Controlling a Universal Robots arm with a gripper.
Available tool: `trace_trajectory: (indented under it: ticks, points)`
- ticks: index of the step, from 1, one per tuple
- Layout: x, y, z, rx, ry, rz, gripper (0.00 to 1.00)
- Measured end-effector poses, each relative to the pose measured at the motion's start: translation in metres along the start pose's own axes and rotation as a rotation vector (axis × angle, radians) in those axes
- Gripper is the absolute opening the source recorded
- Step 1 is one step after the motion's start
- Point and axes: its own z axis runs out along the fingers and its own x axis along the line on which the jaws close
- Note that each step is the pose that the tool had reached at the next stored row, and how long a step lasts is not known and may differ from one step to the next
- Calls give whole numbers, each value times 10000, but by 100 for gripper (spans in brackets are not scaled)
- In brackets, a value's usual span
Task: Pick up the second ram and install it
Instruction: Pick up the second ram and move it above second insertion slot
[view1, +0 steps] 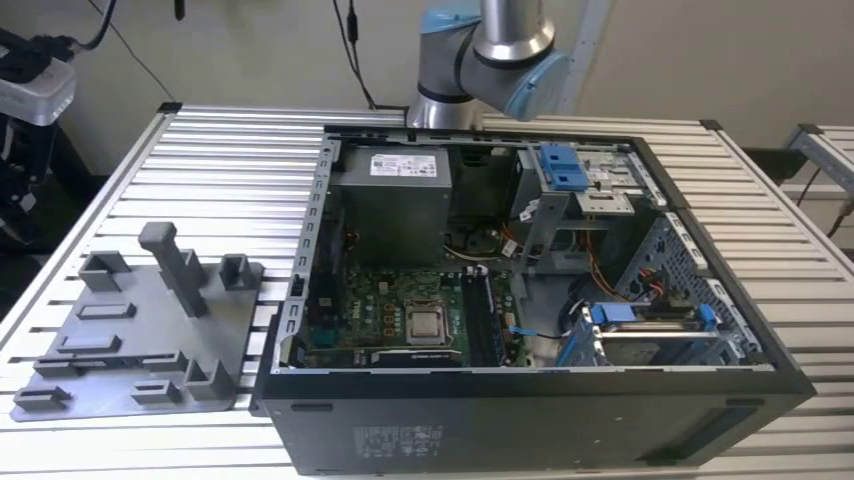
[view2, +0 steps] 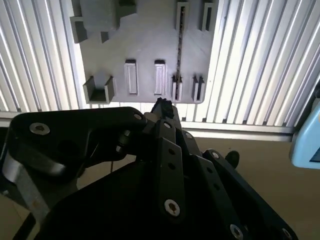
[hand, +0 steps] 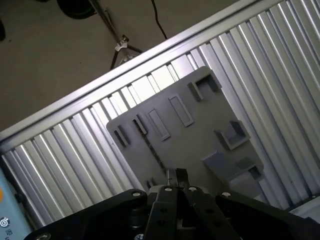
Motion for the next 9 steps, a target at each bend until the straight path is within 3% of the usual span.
trace_trajectory:
  ticks: [9]
  points:
    - [-1,0,0,55,18,-1524,11]
